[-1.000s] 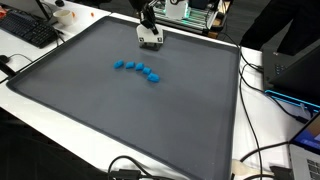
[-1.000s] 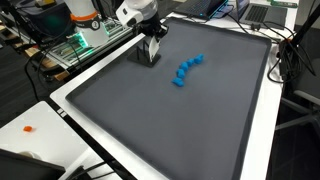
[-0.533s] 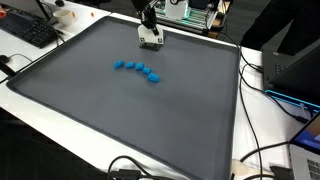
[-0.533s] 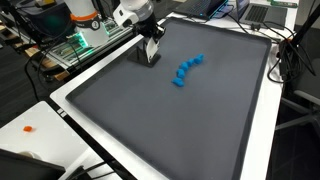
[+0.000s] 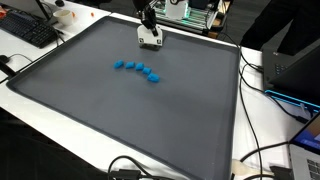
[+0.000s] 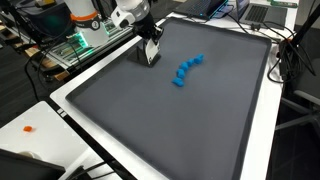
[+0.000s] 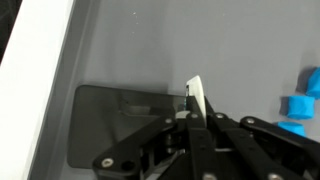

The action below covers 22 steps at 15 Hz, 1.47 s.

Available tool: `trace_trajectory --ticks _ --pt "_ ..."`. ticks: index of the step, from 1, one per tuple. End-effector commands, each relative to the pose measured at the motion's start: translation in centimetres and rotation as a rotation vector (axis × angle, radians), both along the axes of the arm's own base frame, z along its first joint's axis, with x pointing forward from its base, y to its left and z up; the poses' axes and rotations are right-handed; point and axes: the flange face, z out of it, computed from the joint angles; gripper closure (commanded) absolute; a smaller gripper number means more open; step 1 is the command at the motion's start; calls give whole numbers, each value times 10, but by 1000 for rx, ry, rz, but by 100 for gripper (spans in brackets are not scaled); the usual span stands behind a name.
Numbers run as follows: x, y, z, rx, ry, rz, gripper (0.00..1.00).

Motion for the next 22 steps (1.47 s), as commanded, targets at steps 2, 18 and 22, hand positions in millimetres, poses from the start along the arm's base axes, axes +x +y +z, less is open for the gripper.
trace_trajectory --ticks 2,18,22 --pt "-9 1 -2 -10 -54 -3 99" --pt "-11 -2 -11 -15 -71 -21 99" --pt "-12 -3 -15 -14 -65 -25 99"
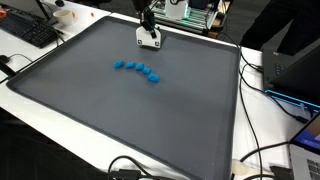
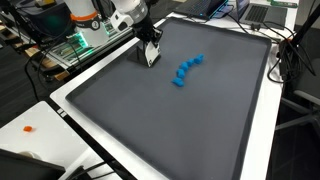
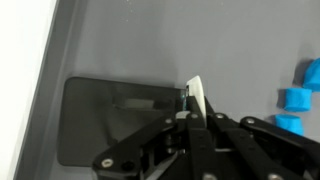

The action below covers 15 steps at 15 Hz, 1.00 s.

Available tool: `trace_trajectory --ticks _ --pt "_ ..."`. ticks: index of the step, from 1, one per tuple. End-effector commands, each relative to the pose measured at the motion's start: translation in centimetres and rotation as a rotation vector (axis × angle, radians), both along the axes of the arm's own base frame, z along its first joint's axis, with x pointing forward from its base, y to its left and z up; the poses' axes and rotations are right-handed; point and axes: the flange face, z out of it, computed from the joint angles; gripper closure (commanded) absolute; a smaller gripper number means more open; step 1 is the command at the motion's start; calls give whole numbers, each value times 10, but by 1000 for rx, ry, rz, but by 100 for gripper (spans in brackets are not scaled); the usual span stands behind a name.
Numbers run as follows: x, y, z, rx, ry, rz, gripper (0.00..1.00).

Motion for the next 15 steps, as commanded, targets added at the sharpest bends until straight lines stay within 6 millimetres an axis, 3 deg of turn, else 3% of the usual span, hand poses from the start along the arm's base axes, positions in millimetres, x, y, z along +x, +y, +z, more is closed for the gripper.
trace_trajectory --ticks 1,15 --pt "-7 0 -6 3 -6 -16 99" --pt "-8 -4 -16 11 14 -41 99"
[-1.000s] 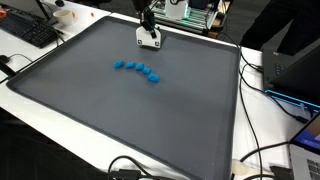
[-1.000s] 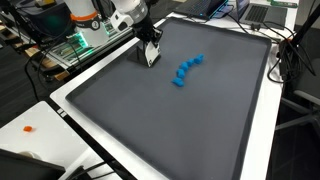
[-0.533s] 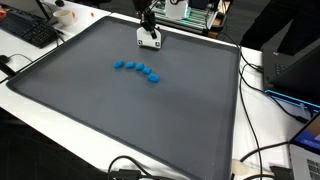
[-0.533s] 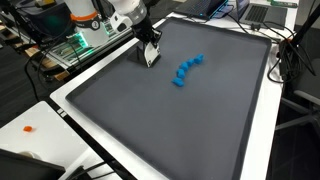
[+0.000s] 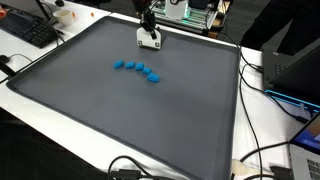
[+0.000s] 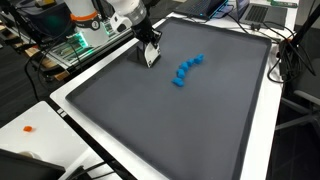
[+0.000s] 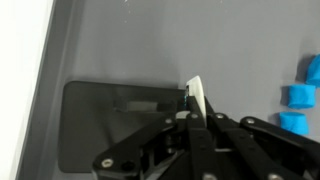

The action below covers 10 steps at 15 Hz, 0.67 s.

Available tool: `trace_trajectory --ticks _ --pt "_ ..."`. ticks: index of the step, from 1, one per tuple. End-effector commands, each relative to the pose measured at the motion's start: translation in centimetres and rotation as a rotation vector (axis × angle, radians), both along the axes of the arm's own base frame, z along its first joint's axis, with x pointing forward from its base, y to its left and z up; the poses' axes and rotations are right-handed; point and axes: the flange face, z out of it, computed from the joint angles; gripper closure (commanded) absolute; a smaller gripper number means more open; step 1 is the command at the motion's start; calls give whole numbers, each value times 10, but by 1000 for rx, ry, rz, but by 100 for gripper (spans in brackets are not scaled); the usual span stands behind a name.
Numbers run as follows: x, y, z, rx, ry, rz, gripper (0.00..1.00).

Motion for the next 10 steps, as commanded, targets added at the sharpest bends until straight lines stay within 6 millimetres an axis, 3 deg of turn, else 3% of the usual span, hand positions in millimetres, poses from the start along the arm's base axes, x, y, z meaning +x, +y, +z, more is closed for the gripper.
trace_trajectory --ticks 1,3,10 --pt "-5 -3 -9 -6 16 -7 99" --pt "-5 -3 -8 -5 18 -4 69" --pt "-6 -1 9 -41 9 27 17"
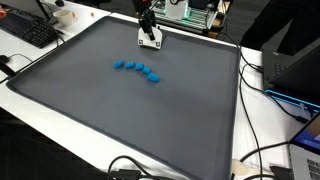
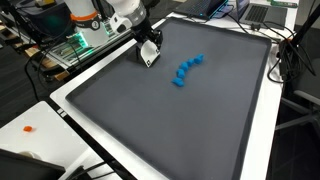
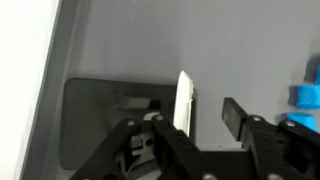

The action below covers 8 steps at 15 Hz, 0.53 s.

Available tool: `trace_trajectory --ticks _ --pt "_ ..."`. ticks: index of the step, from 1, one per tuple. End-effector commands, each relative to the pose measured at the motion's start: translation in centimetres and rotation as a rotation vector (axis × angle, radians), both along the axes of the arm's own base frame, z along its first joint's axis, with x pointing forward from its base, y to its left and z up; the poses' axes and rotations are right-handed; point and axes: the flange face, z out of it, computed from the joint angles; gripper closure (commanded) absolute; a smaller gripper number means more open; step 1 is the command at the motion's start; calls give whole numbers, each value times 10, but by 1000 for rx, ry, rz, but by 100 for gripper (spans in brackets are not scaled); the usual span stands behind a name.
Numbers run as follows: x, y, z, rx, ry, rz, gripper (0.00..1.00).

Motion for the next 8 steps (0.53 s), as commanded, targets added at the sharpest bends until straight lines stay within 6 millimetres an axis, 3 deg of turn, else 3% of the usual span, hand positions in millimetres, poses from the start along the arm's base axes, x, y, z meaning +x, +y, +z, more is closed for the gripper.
trace_trajectory --ticks 1,2,3,8 --pt "-4 0 16 -35 -8 17 11" --pt "-2 0 21 -43 -13 23 2" --pt "-1 1 26 -52 -17 31 0" --pt "8 7 56 -125 -33 67 0"
